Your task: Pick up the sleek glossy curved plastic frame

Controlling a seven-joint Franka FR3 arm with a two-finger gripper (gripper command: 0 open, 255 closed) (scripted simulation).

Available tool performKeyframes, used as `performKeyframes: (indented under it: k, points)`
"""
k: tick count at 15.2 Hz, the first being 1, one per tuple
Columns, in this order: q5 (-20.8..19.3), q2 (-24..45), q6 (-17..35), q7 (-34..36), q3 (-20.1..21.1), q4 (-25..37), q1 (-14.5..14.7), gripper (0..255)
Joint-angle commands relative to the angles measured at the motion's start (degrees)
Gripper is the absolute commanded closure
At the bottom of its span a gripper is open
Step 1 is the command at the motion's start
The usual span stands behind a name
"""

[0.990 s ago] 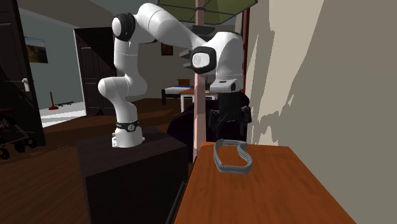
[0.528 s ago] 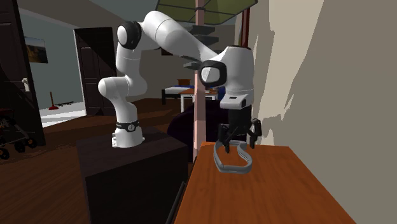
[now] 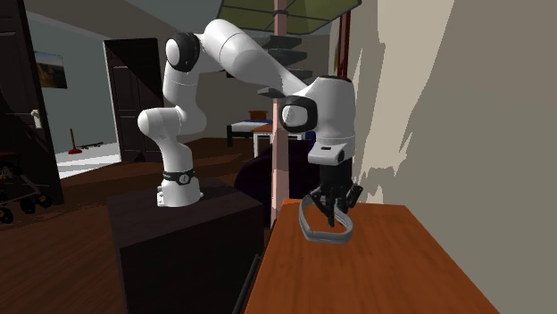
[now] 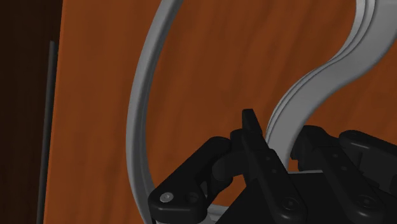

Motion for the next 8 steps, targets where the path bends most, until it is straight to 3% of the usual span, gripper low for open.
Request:
performKeyframes:
  k: [1, 8]
  points:
    - [0.01, 0.06, 0.08, 0.0, 0.03, -0.05, 0.04, 255]
    - [0.07, -0.28, -0.53, -0.01, 0.08, 0.23, 0.01, 255]
